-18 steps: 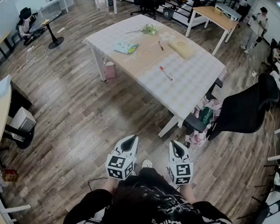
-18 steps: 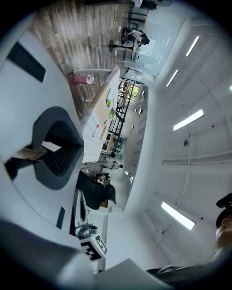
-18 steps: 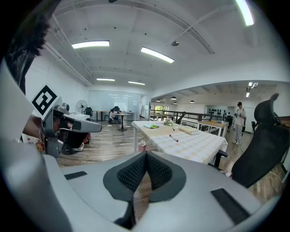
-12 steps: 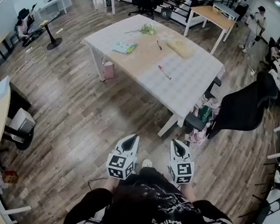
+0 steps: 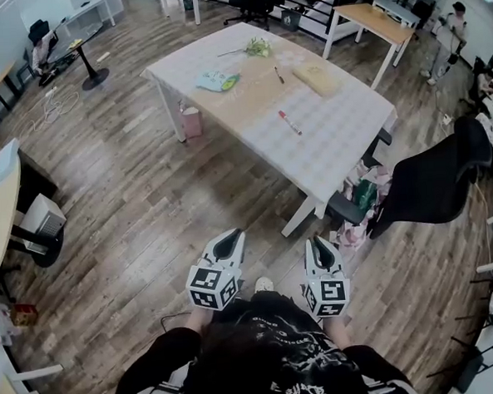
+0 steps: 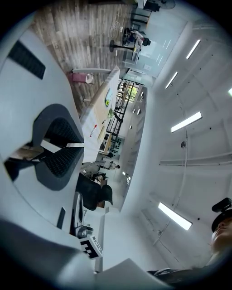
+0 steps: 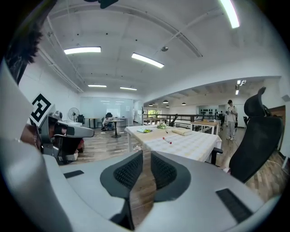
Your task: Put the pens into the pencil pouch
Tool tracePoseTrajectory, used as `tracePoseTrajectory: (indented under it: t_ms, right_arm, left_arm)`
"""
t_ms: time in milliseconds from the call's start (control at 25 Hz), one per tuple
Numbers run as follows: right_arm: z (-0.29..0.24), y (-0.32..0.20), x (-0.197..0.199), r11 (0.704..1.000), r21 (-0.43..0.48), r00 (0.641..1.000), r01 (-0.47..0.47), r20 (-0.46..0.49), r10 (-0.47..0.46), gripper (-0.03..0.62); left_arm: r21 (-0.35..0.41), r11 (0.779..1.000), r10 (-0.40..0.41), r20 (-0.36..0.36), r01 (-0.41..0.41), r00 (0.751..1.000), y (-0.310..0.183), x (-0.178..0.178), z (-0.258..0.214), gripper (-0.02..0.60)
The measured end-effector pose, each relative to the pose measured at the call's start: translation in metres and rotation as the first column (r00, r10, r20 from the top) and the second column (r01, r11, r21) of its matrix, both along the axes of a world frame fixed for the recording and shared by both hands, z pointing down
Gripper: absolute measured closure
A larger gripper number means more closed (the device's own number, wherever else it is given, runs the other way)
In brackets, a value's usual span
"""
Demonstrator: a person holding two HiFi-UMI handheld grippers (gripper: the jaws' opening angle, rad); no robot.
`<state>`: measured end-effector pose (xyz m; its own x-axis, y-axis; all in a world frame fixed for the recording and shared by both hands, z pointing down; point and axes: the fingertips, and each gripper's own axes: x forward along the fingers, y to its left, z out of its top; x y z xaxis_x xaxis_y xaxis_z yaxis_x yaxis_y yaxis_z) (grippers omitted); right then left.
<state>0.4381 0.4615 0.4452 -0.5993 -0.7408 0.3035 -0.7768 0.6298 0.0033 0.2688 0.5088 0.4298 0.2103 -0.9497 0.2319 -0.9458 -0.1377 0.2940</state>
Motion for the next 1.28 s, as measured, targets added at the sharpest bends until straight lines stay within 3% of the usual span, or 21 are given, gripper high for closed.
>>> tracePoseTrajectory:
  t_ms: [40, 120, 240, 440, 1080, 1280]
  right_arm:
    - [0.0, -0.002, 0.0, 1.0, -0.007, 1.0, 0.001, 0.012, -0.001, 0.511]
    - [0.001, -0.006, 0.003, 1.0, -0.013, 1.0, -0.003, 0.024, 0.003, 0.49]
    - [0.003, -0.012, 0.006, 1.0, -0.016, 0.999, -0.009, 0.037, 0.01, 0.435]
    - [0.007, -0.025, 0.009, 1.0, -0.021, 0.998, 0.001, 0.055, 0.0, 0.391]
    - [0.016, -0.094, 0.01, 0.994, -0.002, 0.993, 0.105, 0.062, -0.105, 0.387]
    - [0.025, -0.11, 0.006, 0.993, -0.02, 0.992, 0.112, 0.056, -0.111, 0.388]
  left_arm:
    - [0.0, 1.0, -0.002, 0.0, 0.002, 1.0, -0.002, -0.001, 0.0, 0.557]
    - [0.0, 1.0, -0.001, -0.001, 0.001, 1.0, -0.004, -0.002, 0.0, 0.546]
    - [0.005, 1.0, 0.004, 0.001, -0.004, 1.0, -0.007, -0.003, 0.0, 0.43]
    - [0.01, 1.0, -0.022, 0.008, 0.022, 1.0, -0.014, -0.009, 0.004, 0.348]
    - [0.013, 0.999, -0.037, 0.021, 0.037, 0.999, -0.079, 0.018, 0.01, 0.328]
    - [-0.02, 1.0, -0.019, 0.02, 0.019, 1.0, -0.091, 0.024, 0.021, 0.328]
